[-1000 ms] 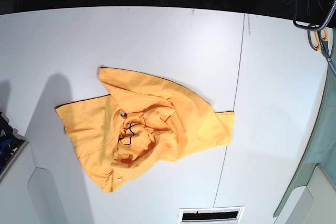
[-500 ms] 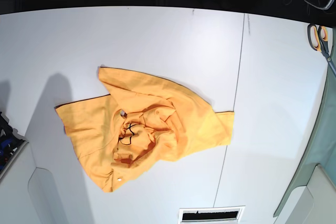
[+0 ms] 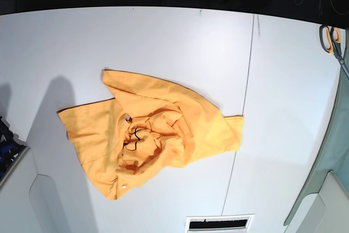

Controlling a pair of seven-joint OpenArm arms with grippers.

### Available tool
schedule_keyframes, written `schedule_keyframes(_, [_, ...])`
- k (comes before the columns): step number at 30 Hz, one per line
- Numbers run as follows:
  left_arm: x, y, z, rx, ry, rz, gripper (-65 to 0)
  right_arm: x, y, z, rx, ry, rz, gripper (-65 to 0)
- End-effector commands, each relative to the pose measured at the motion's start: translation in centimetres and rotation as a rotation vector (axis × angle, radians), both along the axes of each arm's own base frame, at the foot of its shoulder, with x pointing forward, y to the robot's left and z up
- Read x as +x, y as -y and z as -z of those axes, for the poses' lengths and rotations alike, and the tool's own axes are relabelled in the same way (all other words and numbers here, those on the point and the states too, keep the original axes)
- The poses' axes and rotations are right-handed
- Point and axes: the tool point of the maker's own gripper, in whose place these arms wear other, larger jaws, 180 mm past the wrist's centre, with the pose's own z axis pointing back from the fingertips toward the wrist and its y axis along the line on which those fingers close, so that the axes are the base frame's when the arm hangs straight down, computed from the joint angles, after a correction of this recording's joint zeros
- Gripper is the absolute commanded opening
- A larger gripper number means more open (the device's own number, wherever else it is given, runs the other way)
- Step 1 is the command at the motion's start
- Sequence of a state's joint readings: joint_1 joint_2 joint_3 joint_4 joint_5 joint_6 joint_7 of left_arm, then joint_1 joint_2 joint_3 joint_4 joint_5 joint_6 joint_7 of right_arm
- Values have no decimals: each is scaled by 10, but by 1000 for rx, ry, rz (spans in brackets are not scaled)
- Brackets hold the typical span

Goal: Layout the t-shirt on the table in an organized manner, then fold the t-shirt properly

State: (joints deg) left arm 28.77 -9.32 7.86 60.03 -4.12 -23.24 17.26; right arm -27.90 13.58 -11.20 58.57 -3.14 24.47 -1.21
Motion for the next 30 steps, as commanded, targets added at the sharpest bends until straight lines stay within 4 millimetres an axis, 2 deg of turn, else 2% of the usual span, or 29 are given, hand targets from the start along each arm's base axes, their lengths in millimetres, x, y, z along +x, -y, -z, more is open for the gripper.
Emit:
schedule_keyframes(1, [6, -2, -7, -9, 29, -17, -509, -1, -4, -11, 47, 19, 10, -571])
schedule_keyframes(7, [32, -23, -46, 29, 160, -73, -509, 0, -6, -62, 131, 100, -36, -571])
schedule_keyframes(11, [57, -36, -85, 20, 275, -150, -509, 5, -14, -100, 191, 163, -72, -571])
schedule_keyframes(14, [75, -45, -115, 21, 351, -191, -509, 18, -22, -129, 244, 222, -77, -571])
schedule_keyframes(18, [101, -60, -153, 25, 437, -215, -495, 47, -36, -166, 307, 331, -94, -571])
schedule_keyframes(23, [131, -71, -193, 24, 554, -160, -391, 94, -54, -206, 370, 491, -101, -563])
schedule_keyframes(26, [142, -75, -206, 23, 596, -119, -359, 125, -59, -219, 377, 580, -91, -501])
schedule_keyframes(30, [157, -84, -213, 43, 633, -73, -359, 170, -64, -222, 331, 641, -55, -418])
